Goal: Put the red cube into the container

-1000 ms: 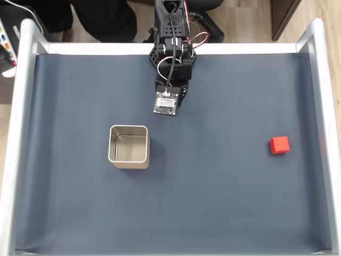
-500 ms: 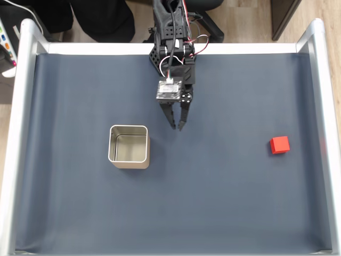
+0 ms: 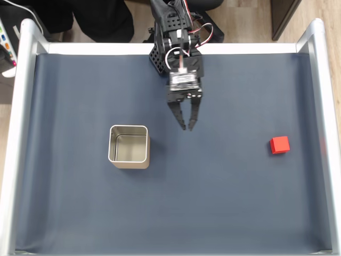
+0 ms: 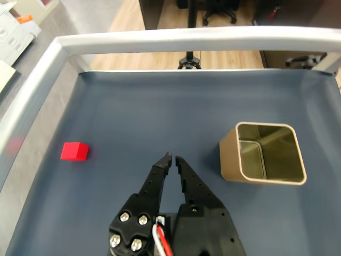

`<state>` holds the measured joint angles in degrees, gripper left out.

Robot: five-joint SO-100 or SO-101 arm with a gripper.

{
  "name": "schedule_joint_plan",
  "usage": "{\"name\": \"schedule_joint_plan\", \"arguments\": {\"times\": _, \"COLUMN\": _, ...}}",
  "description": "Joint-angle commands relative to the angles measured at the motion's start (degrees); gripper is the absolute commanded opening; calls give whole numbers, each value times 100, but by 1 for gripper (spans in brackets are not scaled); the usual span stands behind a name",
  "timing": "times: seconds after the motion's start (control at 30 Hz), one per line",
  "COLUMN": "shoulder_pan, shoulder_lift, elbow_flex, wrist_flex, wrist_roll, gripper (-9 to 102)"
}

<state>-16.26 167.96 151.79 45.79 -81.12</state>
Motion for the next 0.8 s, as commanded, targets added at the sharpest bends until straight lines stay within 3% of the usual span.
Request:
{"name": "schedule_joint_plan", "arguments": {"times": 0.0, "shoulder_pan": -299, "shoulder_lift": -536, "elbow_flex": -809, "wrist_flex": 114, "wrist_roll": -105, "gripper": 0}}
{"name": "schedule_joint_plan", "arguments": {"times": 0.33, "shoulder_pan": -1846, "shoulder_lift": -2900, "elbow_flex": -2725, "wrist_flex": 879, "wrist_roll": 448, "gripper": 0}}
{"name": "schedule_joint_plan", "arguments": {"times": 0.77, "shoulder_pan": -3085, "shoulder_lift": -5792, "elbow_flex": -4931, "wrist_flex": 1266, "wrist_roll": 1257, "gripper": 4}}
